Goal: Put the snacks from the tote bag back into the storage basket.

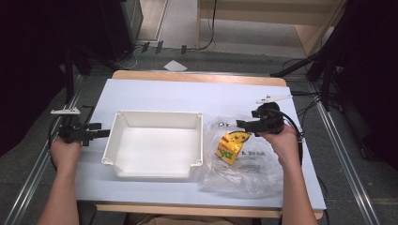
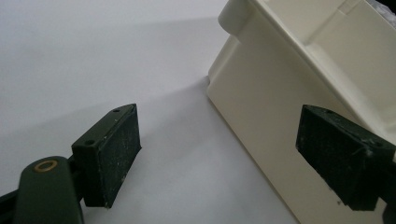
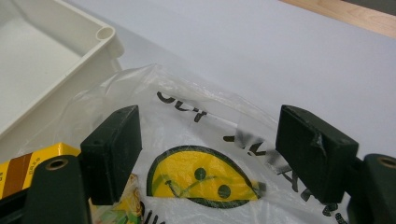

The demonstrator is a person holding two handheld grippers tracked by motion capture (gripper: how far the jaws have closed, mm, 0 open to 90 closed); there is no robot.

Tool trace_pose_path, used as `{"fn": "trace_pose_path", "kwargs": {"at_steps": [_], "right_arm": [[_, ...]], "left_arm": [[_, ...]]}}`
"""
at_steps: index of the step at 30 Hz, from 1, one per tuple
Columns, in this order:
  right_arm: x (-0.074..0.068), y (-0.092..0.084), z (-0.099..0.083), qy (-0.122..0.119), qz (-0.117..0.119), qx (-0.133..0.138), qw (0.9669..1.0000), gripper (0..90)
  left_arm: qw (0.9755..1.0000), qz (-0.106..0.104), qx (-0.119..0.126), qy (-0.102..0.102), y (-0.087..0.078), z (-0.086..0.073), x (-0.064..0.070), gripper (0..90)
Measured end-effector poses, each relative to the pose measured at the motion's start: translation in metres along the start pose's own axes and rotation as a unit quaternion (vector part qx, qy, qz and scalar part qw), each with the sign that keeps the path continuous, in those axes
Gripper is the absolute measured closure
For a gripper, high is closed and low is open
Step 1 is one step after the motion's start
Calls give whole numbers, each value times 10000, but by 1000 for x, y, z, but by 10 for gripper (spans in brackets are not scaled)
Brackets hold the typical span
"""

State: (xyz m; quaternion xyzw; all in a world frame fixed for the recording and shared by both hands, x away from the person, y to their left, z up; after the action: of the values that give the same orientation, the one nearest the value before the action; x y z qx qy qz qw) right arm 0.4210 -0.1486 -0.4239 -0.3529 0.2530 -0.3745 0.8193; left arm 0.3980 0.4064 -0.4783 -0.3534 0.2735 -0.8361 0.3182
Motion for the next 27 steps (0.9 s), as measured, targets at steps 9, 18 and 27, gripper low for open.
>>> {"fn": "trace_pose_path", "kwargs": {"at_steps": [9, 18, 27], "right_arm": [[-1, -2, 2, 167, 355, -14, 9992, 145], [-5, -7, 4, 60, 296, 84, 9995, 355], [2, -8, 6, 349, 285, 93, 9989, 370]], "left_arm": [[10000, 9, -8, -1, 0, 0, -1, 148], [10000, 20, 60, -14, -5, -4, -1, 148], [10000, -7, -4, -18, -4, -6, -3, 148]]}}
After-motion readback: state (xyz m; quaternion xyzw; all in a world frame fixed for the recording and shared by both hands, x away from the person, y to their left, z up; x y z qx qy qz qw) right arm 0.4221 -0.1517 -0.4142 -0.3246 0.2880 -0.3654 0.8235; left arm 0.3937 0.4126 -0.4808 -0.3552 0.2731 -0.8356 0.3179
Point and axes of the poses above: each handheld gripper's, and its own axes: y roughly forward along the jaws, z roughly out of its top, x roughly to its right, the point moved 6 cm from there along y, roughly forward along the jaws, and after that the axes turned 8 degrees about -x, right-handed, at the moved point
